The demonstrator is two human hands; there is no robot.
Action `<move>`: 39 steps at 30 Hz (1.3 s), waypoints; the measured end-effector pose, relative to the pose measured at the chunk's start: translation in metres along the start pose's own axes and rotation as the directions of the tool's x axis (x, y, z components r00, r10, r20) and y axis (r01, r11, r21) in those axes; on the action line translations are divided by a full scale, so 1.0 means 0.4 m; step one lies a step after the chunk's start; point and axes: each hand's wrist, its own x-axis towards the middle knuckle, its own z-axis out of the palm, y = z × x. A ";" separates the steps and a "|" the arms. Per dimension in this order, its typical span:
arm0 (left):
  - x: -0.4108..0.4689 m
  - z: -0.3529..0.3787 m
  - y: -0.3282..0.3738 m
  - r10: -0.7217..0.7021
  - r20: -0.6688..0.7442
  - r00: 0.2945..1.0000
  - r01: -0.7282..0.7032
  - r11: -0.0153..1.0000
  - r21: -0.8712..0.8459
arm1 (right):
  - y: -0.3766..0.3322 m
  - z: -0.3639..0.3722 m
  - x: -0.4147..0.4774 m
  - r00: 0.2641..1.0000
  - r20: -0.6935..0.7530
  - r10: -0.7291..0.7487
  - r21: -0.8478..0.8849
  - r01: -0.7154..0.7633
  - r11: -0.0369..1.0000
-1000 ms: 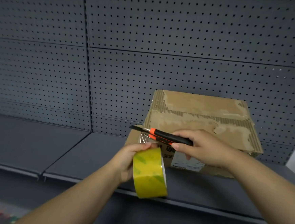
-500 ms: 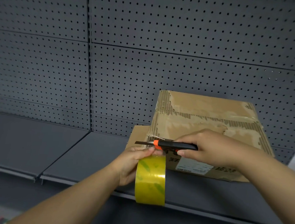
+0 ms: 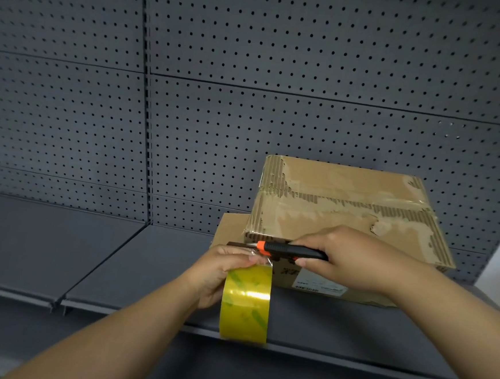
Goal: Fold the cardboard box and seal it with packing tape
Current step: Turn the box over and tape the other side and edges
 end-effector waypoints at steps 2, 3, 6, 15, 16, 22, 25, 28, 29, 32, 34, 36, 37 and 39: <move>-0.003 0.011 -0.008 0.012 -0.021 1.000 -0.014 0.998 -0.058 | -0.002 0.009 0.000 1.000 -0.027 -0.005 -0.005 0.005 1.000; -0.003 0.019 -0.013 0.023 -0.046 0.999 -0.027 0.996 -0.083 | -0.004 0.012 -0.002 0.999 -0.040 -0.005 -0.016 0.005 1.000; 0.000 0.037 -0.027 0.059 -0.136 0.989 -0.077 0.989 -0.129 | -0.010 0.023 -0.007 0.998 -0.070 -0.002 -0.072 -0.003 0.997; -0.003 0.045 -0.019 0.093 -0.162 0.982 -0.104 0.993 -0.062 | -0.012 0.042 -0.003 0.993 -0.113 -0.022 -0.131 0.007 0.991; -0.003 0.041 -0.018 0.089 -0.160 0.983 -0.098 0.994 -0.050 | -0.008 0.045 -0.006 0.993 -0.118 -0.025 -0.132 0.010 0.991; -0.003 0.029 -0.019 0.051 -0.157 0.986 -0.061 0.996 -0.058 | 0.024 0.040 -0.031 0.990 -0.135 -0.040 -0.131 0.022 0.991; -0.002 0.035 -0.026 0.049 -0.132 0.990 -0.058 0.996 -0.062 | 0.027 0.042 -0.027 0.989 -0.139 -0.048 -0.117 0.031 0.993; -0.010 0.030 -0.028 0.048 -0.092 0.995 -0.048 0.999 0.009 | 0.042 0.039 -0.031 0.986 -0.159 -0.041 -0.139 0.019 0.990; -0.016 0.027 -0.031 0.048 -0.064 0.997 -0.044 0.997 0.066 | 0.048 0.030 -0.034 0.985 -0.169 -0.031 -0.142 0.007 0.990; -0.034 0.018 -0.039 0.087 0.011 0.996 -0.087 0.982 0.169 | 0.067 -0.004 -0.040 0.988 -0.153 -0.021 -0.050 0.013 0.999; -0.036 0.012 -0.029 0.134 0.028 0.991 -0.136 0.975 0.177 | 0.077 -0.025 -0.043 0.992 -0.125 0.004 0.114 0.011 0.993; -0.035 0.008 -0.001 0.203 0.047 0.978 -0.208 0.960 0.187 | 0.087 -0.037 -0.047 0.994 -0.102 0.034 0.303 -0.002 0.953; -0.036 0.007 0.019 0.235 0.069 0.969 -0.244 0.953 0.178 | 0.092 -0.040 -0.049 0.995 -0.091 0.037 0.377 0.000 0.926; -0.037 0.000 0.062 0.271 0.135 0.953 -0.288 0.950 0.119 | 0.099 -0.048 -0.053 0.996 -0.080 0.037 0.482 0.006 0.876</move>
